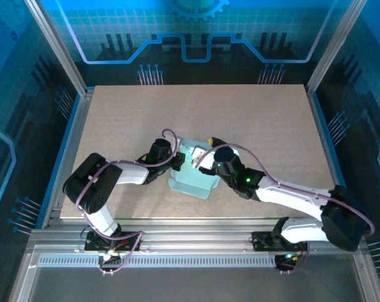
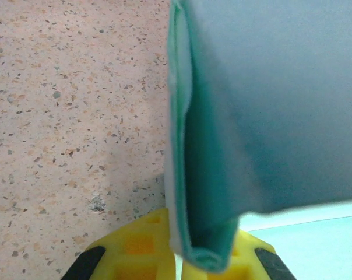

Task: Fold the paper box

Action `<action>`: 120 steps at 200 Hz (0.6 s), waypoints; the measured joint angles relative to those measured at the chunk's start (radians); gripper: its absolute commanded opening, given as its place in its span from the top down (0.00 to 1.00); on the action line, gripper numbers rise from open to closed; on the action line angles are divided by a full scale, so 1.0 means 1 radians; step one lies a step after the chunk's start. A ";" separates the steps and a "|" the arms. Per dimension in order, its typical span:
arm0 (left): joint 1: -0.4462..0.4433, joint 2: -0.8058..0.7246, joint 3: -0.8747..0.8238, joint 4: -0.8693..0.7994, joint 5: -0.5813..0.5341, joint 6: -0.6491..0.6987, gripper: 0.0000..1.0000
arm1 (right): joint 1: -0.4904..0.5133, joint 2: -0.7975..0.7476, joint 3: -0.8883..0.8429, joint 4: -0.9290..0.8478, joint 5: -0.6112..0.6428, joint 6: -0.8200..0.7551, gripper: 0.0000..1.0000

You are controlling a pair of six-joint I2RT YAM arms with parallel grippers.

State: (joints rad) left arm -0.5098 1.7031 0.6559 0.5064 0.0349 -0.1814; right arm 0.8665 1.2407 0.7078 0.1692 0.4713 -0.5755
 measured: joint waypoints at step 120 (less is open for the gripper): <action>0.062 0.024 0.010 0.139 0.317 -0.056 1.00 | -0.714 0.028 0.451 -0.438 -0.737 0.934 0.26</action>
State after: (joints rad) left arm -0.4477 1.7271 0.6659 0.6456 0.3523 -0.2375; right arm 0.1524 1.2686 1.1584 -0.2691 -0.2661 0.3584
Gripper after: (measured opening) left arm 0.062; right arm 0.769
